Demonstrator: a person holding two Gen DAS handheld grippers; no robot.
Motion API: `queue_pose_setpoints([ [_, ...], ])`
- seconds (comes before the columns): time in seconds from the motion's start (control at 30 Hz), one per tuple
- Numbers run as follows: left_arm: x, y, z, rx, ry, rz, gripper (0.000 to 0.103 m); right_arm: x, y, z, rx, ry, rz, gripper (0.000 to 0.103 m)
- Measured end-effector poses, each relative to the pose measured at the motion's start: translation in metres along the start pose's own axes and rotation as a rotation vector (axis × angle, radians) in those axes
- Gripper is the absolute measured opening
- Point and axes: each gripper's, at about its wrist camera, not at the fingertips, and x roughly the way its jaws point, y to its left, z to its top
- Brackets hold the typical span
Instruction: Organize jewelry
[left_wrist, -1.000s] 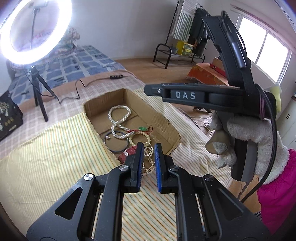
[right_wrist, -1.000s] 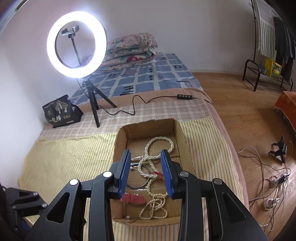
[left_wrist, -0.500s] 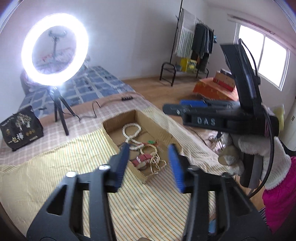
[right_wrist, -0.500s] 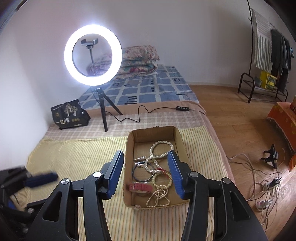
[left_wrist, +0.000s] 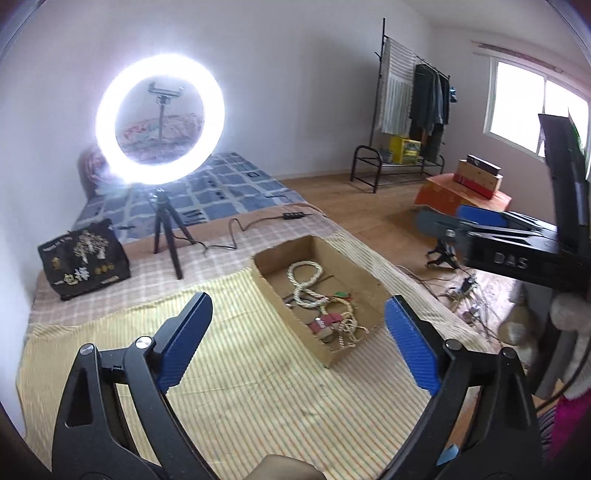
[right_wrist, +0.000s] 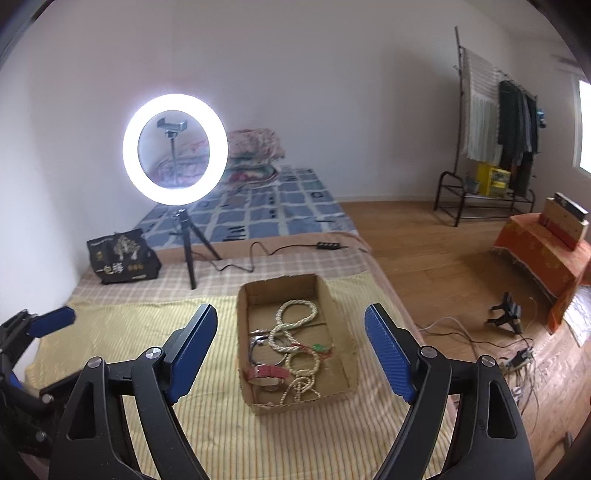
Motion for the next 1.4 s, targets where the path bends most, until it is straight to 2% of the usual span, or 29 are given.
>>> queue_pose_setpoints([
  [0.17, -0.001, 0.002, -0.001, 0.028, -0.028, 0.055, 0.102, -0.001, 0.001, -0.009, 0.011, -0.029, -0.045, 0.084],
  [0.37, 0.001, -0.004, -0.005, 0.074, -0.038, 0.091, 0.102, 0.009, 0.005, -0.015, -0.007, -0.019, -0.058, 0.084],
  [0.73, 0.007, 0.003, -0.011, 0.077, -0.03, 0.146, 0.103, 0.014, 0.009, -0.019, -0.008, -0.006, -0.043, 0.084],
  [1.07, 0.006, 0.014, -0.009, 0.022, -0.024, 0.134, 0.103, 0.019, 0.019, -0.02, -0.035, 0.005, -0.027, 0.084],
  [1.4, 0.006, 0.015, -0.008, 0.018, -0.023, 0.131, 0.103, 0.02, 0.02, -0.021, -0.043, 0.012, -0.022, 0.084],
])
